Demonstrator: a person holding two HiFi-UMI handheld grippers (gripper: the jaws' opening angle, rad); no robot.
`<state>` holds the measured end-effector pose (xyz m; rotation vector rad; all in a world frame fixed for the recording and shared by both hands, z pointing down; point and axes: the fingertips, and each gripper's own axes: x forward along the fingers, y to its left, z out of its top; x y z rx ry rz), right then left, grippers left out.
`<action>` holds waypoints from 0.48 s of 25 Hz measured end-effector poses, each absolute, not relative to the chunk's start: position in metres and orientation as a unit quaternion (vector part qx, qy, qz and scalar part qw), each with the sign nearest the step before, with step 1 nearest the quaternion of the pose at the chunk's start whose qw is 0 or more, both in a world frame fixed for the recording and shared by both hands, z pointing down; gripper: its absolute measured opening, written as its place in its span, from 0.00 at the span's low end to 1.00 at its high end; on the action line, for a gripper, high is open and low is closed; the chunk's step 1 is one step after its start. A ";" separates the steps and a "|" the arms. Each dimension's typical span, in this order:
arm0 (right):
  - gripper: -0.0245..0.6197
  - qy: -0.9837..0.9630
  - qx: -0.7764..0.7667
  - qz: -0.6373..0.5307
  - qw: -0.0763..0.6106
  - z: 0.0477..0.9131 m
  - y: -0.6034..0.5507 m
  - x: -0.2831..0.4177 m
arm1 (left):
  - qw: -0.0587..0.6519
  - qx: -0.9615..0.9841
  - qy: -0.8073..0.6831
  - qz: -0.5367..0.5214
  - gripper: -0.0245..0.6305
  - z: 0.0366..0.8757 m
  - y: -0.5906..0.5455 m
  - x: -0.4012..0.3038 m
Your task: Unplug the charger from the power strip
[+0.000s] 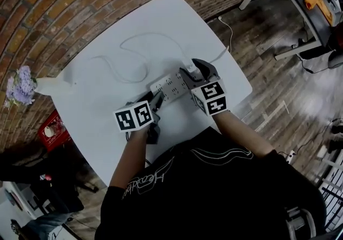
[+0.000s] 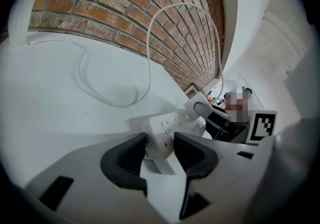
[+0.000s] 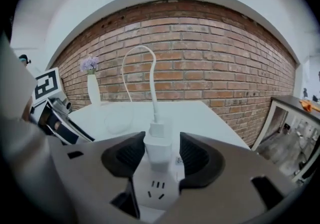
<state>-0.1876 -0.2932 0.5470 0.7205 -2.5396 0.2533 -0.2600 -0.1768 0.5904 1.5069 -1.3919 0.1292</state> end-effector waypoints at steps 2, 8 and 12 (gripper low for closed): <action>0.32 -0.922 0.281 0.085 0.251 0.549 -0.296 -0.188 | 0.517 0.628 -0.579 0.054 0.31 0.590 -0.177 -0.260; 0.26 -0.912 0.288 0.058 0.287 0.556 -0.297 -0.192 | 0.515 0.628 -0.581 0.059 0.31 0.591 -0.176 -0.261; 0.24 -0.909 0.288 0.055 0.297 0.558 -0.297 -0.193 | 0.515 0.628 -0.581 0.059 0.31 0.591 -0.175 -0.260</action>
